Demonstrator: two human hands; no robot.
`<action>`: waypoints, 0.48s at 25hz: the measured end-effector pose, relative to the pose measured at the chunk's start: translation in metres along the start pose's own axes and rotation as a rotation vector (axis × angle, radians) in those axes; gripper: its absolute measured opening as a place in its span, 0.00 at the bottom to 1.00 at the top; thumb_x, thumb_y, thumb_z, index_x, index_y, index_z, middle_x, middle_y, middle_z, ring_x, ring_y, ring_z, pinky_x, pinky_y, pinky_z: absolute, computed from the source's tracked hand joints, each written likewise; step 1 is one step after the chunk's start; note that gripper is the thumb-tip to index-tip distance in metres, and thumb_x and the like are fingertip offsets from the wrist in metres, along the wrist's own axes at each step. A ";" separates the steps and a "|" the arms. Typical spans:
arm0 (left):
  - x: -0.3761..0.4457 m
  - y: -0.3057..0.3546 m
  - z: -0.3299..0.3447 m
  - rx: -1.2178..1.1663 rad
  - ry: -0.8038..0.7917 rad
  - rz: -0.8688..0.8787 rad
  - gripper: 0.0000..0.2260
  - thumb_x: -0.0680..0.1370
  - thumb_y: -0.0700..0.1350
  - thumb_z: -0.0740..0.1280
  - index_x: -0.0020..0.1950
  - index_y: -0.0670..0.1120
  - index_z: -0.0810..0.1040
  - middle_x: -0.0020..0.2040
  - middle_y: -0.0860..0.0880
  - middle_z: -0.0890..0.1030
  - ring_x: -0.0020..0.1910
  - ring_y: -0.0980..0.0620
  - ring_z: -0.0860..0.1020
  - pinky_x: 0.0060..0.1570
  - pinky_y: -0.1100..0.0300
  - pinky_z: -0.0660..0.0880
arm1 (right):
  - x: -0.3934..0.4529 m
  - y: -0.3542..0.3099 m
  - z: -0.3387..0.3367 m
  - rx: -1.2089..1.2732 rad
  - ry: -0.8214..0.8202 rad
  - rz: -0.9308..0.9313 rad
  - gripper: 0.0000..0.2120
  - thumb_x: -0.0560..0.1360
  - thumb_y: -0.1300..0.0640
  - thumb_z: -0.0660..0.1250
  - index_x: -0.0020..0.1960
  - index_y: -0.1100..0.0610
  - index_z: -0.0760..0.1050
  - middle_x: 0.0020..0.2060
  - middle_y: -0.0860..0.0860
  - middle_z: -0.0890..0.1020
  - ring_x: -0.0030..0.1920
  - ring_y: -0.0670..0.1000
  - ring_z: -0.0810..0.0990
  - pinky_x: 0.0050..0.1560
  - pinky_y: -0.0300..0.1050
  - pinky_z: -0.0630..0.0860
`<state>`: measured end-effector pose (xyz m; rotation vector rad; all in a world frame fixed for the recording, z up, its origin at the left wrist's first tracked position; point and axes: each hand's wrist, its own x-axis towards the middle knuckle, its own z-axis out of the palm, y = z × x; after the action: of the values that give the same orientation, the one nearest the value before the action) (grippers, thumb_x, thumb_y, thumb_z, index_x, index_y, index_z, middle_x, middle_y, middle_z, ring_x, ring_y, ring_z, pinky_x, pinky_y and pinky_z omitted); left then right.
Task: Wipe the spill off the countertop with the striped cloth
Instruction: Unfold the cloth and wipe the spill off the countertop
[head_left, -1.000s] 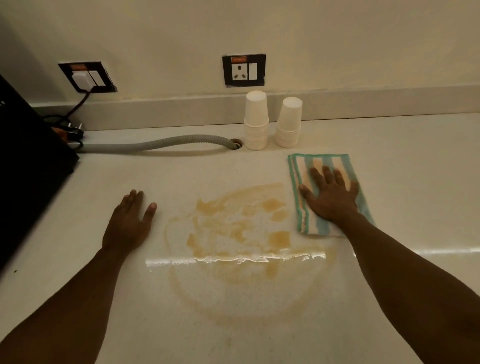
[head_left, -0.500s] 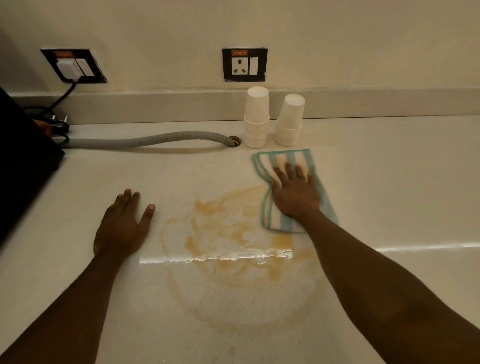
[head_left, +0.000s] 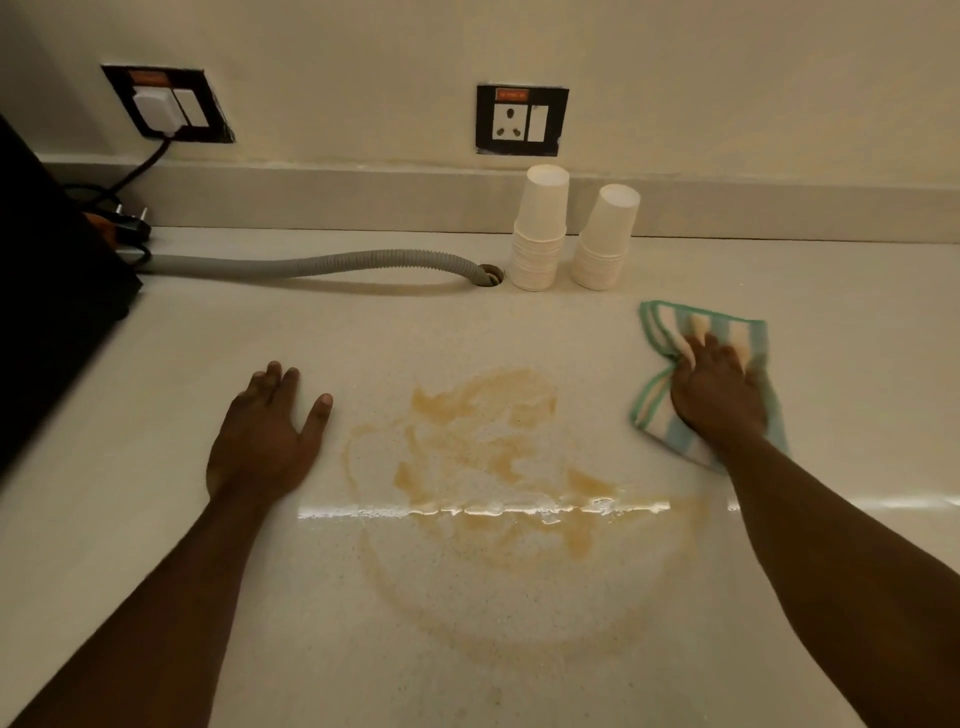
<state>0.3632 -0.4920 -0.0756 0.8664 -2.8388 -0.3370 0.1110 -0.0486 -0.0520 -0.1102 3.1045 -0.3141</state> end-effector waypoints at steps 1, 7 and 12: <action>0.000 0.001 0.000 0.007 0.004 0.001 0.38 0.76 0.71 0.41 0.78 0.48 0.57 0.80 0.48 0.56 0.78 0.49 0.54 0.75 0.51 0.52 | 0.001 -0.013 0.002 0.006 -0.009 0.033 0.25 0.81 0.47 0.46 0.78 0.49 0.54 0.78 0.52 0.55 0.78 0.57 0.53 0.75 0.61 0.49; 0.002 0.023 0.004 0.005 -0.009 0.017 0.36 0.77 0.68 0.43 0.79 0.48 0.55 0.80 0.48 0.54 0.78 0.49 0.52 0.76 0.52 0.51 | -0.021 -0.118 0.014 -0.029 -0.056 -0.131 0.26 0.81 0.46 0.45 0.78 0.49 0.50 0.79 0.52 0.53 0.78 0.57 0.52 0.75 0.62 0.47; 0.000 0.009 0.000 -0.001 -0.031 0.063 0.32 0.79 0.63 0.46 0.79 0.48 0.55 0.80 0.48 0.53 0.79 0.50 0.51 0.76 0.53 0.49 | -0.080 -0.166 0.035 -0.009 -0.161 -0.509 0.25 0.81 0.44 0.42 0.78 0.46 0.50 0.79 0.48 0.53 0.78 0.52 0.50 0.76 0.57 0.48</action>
<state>0.3582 -0.4847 -0.0737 0.7760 -2.8864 -0.3465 0.2031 -0.2120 -0.0516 -0.8825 2.8701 -0.2794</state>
